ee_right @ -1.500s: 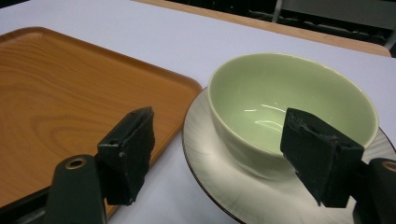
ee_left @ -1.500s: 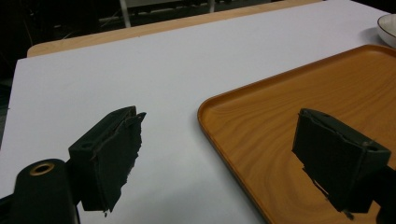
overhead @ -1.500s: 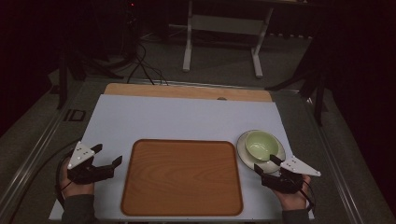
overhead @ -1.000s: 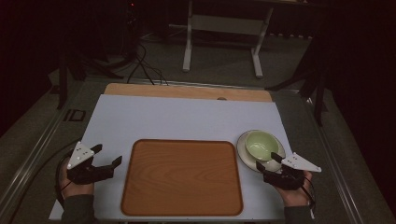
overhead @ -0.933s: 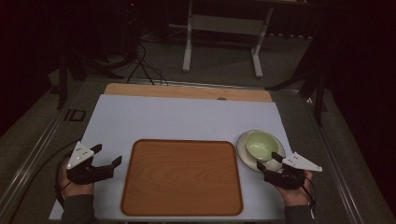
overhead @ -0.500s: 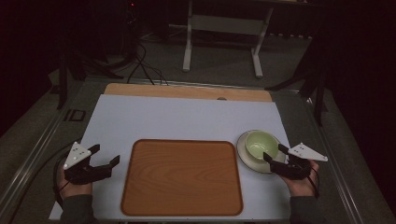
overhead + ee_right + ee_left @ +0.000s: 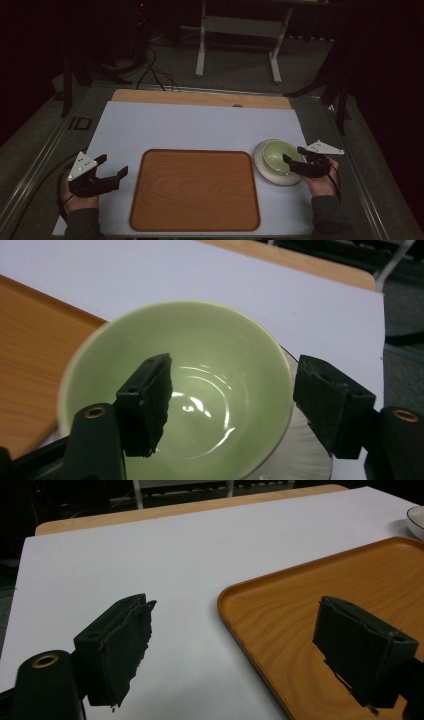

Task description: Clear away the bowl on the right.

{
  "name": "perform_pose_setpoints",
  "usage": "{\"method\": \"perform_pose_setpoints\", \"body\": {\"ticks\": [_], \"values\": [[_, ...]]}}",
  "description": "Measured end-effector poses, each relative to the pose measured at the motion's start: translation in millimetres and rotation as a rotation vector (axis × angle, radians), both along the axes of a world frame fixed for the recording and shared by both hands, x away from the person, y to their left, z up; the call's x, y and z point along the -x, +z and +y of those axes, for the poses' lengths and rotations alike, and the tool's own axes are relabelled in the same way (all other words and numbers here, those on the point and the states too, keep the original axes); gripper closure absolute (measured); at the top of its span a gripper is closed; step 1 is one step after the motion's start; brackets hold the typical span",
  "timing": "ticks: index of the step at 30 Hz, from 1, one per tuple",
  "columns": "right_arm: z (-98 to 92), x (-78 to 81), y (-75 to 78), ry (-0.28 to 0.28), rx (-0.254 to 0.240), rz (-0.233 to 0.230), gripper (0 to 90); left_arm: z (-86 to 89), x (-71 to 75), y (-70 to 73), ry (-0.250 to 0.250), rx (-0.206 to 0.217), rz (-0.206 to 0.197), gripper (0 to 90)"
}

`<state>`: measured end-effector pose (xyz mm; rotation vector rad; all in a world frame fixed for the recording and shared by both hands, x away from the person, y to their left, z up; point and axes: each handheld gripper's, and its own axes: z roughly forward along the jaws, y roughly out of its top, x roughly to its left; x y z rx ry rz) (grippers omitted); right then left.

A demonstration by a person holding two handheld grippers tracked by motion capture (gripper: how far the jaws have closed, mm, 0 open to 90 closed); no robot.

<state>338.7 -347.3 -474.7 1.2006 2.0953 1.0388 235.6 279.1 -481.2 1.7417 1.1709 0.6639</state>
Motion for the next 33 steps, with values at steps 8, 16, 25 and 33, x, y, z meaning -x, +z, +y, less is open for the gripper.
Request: {"method": "perform_pose_setpoints", "body": {"ticks": [8,16,25,33], "values": [[-3.2,-14.9,-11.0,-0.027,0.017,0.063,35.0,0.0,-0.2,0.0,0.000,-0.001,0.001,15.2],[-4.1,-25.1,-19.9,-0.041,0.017,0.139,43.3,0.3,-0.3,0.0,-0.001,-0.001,0.001,15.2],[-11.0,-34.0,-21.2,-0.020,-0.052,0.229,62.2,0.1,-0.5,-0.2,-0.001,-0.001,0.002,15.2],[-11.4,-42.4,-21.0,-0.031,-0.074,0.365,67.9,-0.4,-0.5,-0.1,-0.003,-0.005,0.002,15.2]]}}
